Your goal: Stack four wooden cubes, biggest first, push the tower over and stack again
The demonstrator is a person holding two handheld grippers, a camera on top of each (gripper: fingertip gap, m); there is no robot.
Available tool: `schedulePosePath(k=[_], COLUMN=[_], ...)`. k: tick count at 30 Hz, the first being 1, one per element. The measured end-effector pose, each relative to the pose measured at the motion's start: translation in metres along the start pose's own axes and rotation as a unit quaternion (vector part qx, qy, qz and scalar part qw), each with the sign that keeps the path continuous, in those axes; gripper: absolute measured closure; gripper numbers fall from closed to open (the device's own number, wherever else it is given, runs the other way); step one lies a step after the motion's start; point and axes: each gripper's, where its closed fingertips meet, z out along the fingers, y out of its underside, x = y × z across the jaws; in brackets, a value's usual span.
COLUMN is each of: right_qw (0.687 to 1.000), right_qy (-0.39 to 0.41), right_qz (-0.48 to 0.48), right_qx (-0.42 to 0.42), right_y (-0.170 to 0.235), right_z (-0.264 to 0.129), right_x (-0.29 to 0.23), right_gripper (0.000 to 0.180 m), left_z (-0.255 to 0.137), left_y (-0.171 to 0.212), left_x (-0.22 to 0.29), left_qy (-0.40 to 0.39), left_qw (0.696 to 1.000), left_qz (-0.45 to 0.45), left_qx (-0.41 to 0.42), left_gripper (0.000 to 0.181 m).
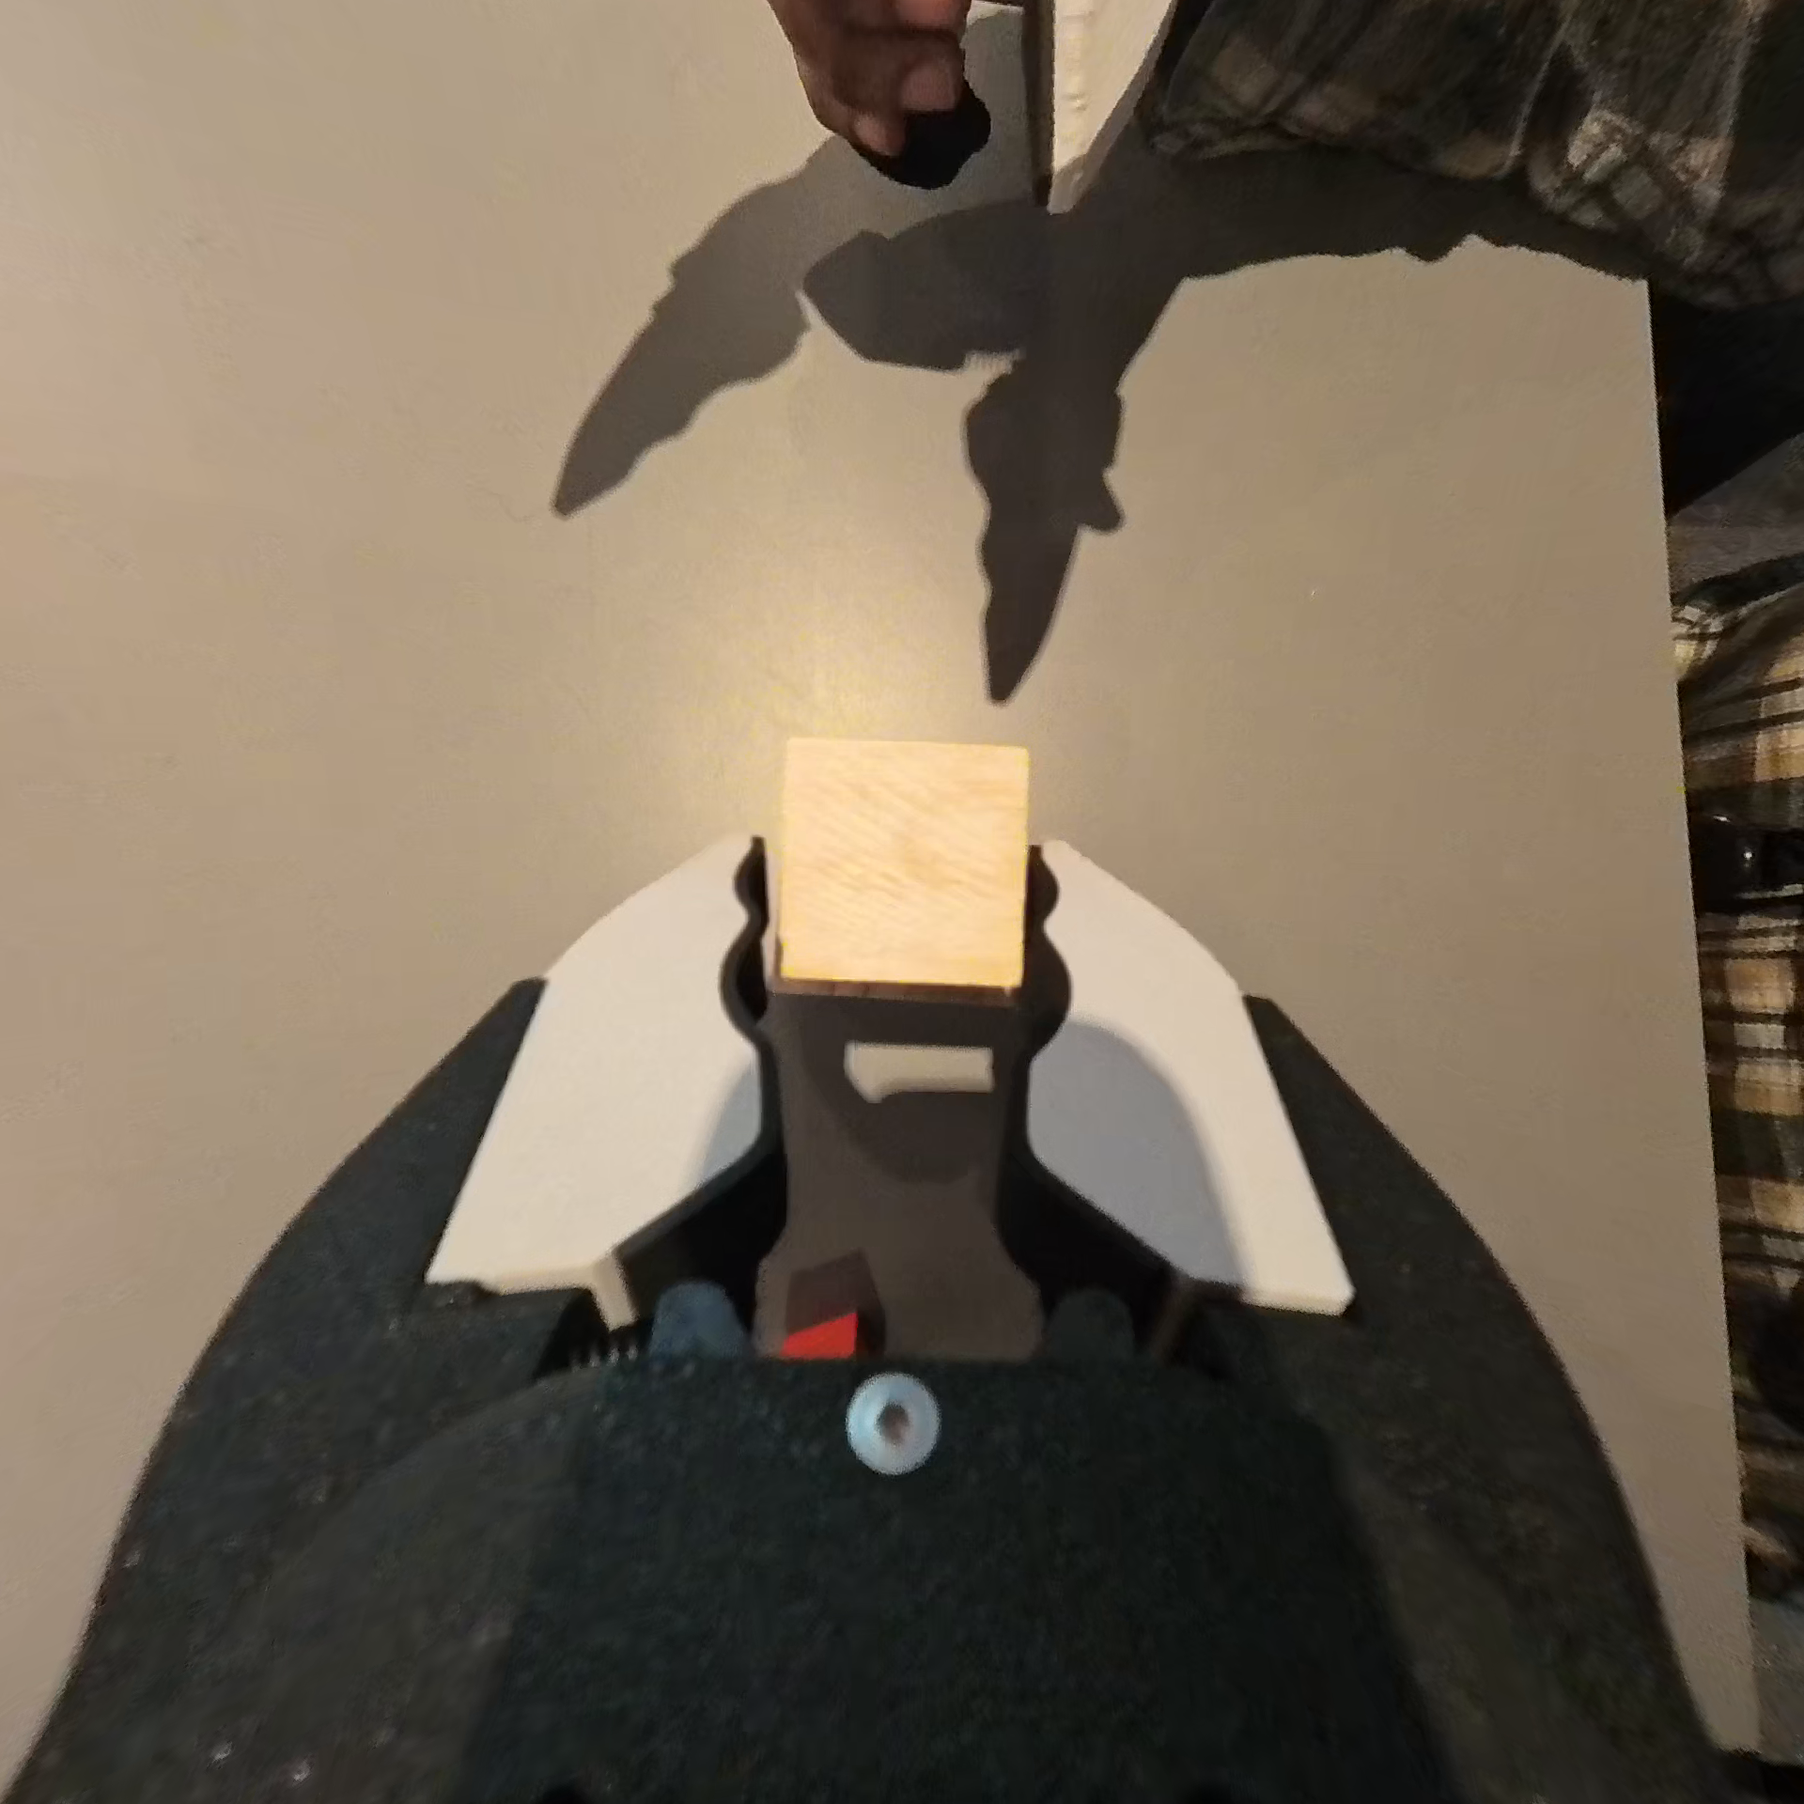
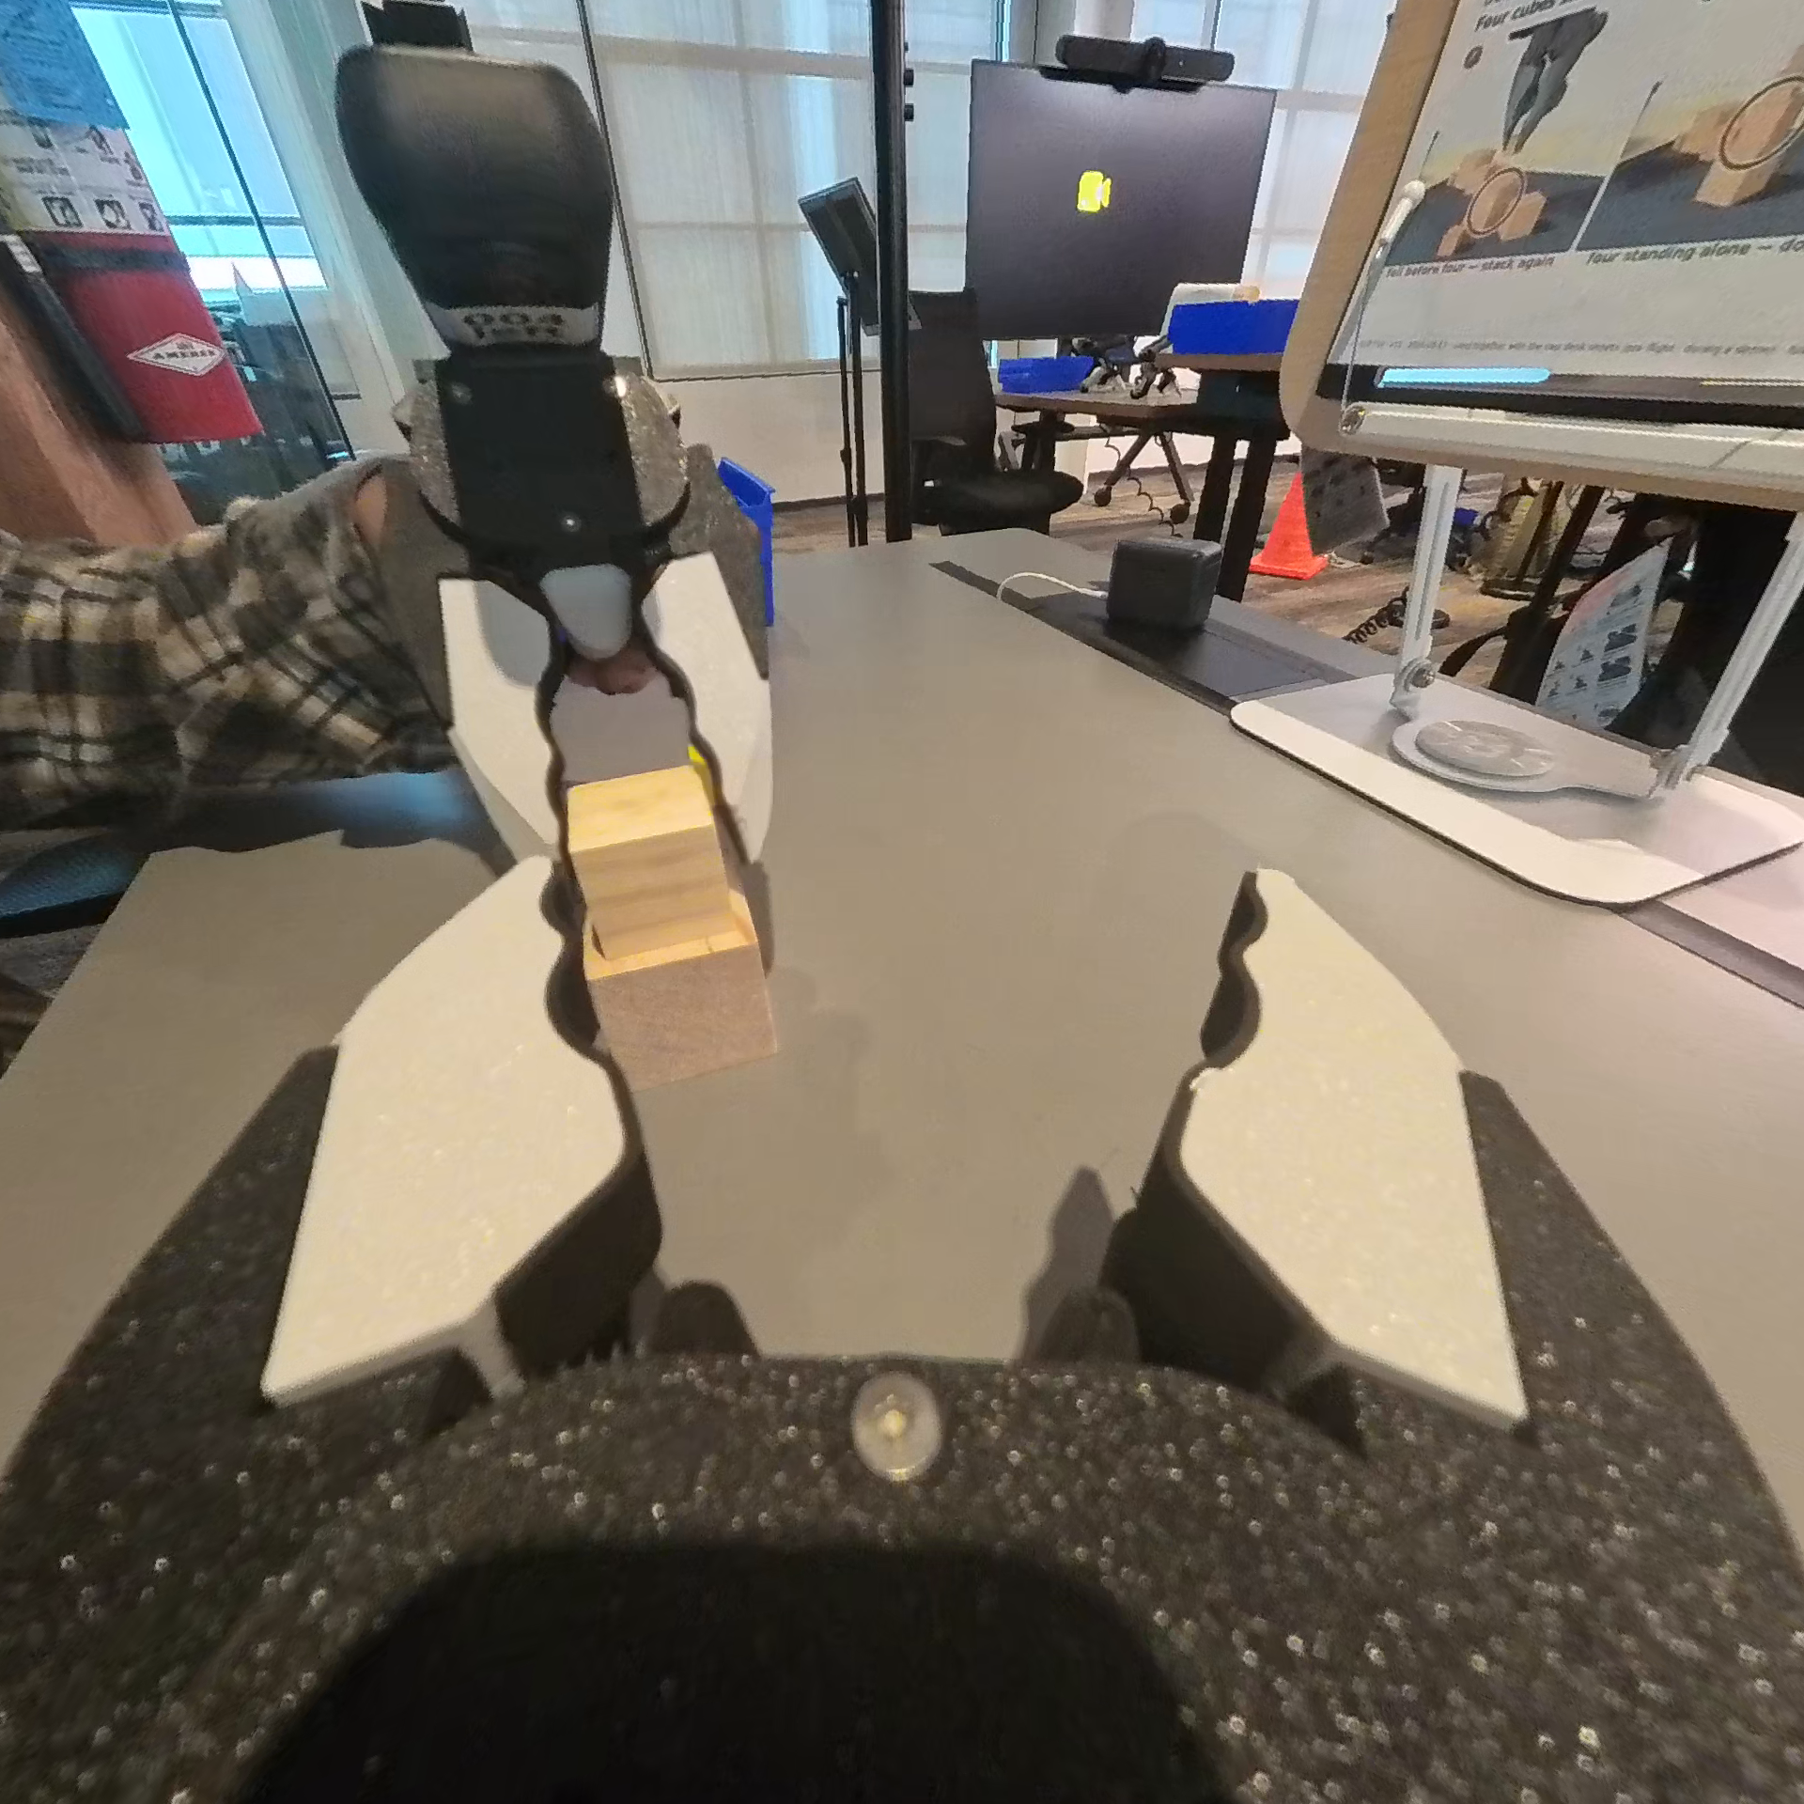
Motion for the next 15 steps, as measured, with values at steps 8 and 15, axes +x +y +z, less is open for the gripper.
schedulePosePath(k=[8,15], right_qw=[1.000,1.000], right_qy=[0.002,-0.003], right_qz=[0.000,-0.006], right_qx=[0.003,0.002], right_y=[-0.002,-0.003], right_z=[-0.002,0.000], right_x=[0.001,-0.004], right_gripper=[0.057,0.057], left_z=[-0.056,-0.103], left_y=[0.003,0.079], left_x=[-0.019,-0.049], left_qy=[-0.042,-0.141], left_qw=[0.995,0.974], left_qz=[-0.031,-0.094], left_qx=[0.080,0.152], left_gripper=[0.109,0.109])
